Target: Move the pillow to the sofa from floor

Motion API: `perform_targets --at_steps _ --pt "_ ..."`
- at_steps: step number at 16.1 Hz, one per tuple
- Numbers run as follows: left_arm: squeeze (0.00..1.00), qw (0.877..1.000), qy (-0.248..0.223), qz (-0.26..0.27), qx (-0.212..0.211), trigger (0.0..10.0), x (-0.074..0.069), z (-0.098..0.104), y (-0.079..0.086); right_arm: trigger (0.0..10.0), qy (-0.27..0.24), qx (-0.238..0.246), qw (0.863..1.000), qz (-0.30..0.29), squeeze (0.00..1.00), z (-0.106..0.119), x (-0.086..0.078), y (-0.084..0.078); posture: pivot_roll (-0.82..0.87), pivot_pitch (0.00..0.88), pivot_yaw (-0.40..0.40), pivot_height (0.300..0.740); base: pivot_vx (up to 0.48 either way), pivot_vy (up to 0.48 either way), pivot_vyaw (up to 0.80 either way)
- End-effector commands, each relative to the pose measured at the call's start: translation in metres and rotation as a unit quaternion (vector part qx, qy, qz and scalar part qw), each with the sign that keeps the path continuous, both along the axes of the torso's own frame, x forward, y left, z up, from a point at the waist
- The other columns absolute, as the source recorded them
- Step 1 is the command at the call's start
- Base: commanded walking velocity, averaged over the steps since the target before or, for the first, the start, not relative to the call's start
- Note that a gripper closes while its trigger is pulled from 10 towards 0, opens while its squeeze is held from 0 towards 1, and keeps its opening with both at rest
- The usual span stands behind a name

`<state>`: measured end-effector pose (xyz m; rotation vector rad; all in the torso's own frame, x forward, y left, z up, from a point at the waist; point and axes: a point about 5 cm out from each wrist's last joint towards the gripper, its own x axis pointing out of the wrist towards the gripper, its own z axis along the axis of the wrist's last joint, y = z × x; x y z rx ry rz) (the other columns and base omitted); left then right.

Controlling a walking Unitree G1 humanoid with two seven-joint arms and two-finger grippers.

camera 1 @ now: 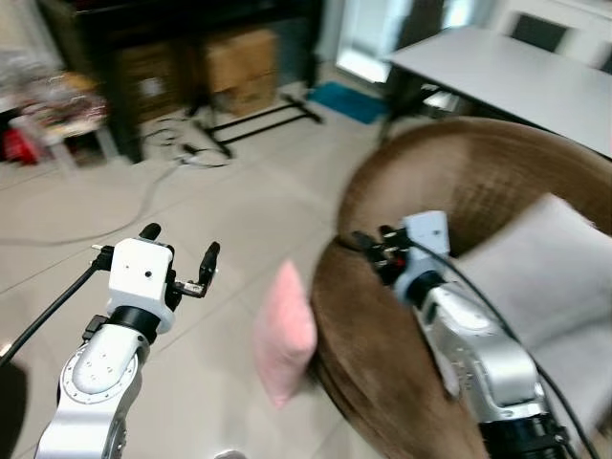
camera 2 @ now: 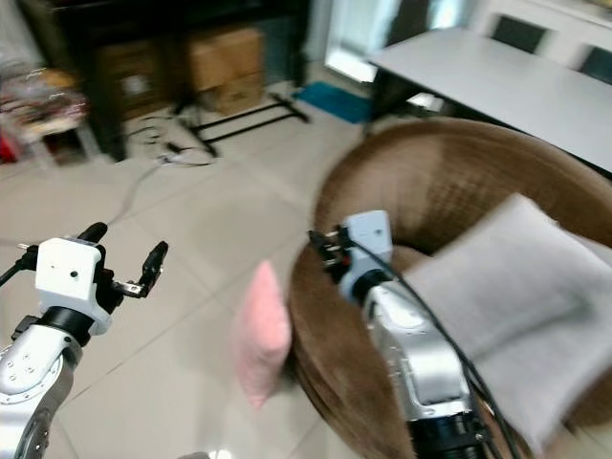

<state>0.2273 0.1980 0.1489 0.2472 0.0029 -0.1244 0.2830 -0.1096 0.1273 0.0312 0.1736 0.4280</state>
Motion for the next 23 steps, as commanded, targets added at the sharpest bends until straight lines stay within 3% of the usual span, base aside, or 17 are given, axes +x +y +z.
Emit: perform_targets --at_steps 1,3,9,14,23 --pt "0.0 1.0 -0.002 -0.005 0.001 10.0 -0.001 0.001 -0.004 10.0 -0.005 -0.01 1.0 -0.009 0.0 0.0 0.001 -0.008 0.02 0.0 -0.07 0.74 0.266 0.0 0.8" --pt "0.0 1.0 -0.002 -0.006 0.002 10.0 -0.001 0.001 -0.004 10.0 0.001 0.005 1.0 -0.01 0.0 -0.001 0.0 -0.008 0.02 0.0 -0.07 0.74 0.266 0.0 0.4" --pt "0.0 1.0 0.0 -0.006 0.003 10.0 0.0 0.001 -0.003 10.0 -0.01 -0.017 1.0 0.012 0.0 -0.001 -0.002 -0.005 0.02 0.0 -0.067 0.74 0.266 0.0 0.22" --pt "0.0 1.0 -0.001 -0.003 0.006 10.0 0.002 0.001 -0.001 10.0 -0.022 0.008 0.999 -0.041 0.0 0.003 0.003 -0.015 0.02 0.0 -0.064 0.74 0.267 0.0 0.16" --pt "0.0 1.0 -0.001 0.012 0.014 10.0 0.001 -0.003 0.005 10.0 -0.032 0.047 0.996 -0.072 0.0 0.0 -0.002 -0.023 0.01 0.0 -0.056 0.74 0.238 0.0 0.0"
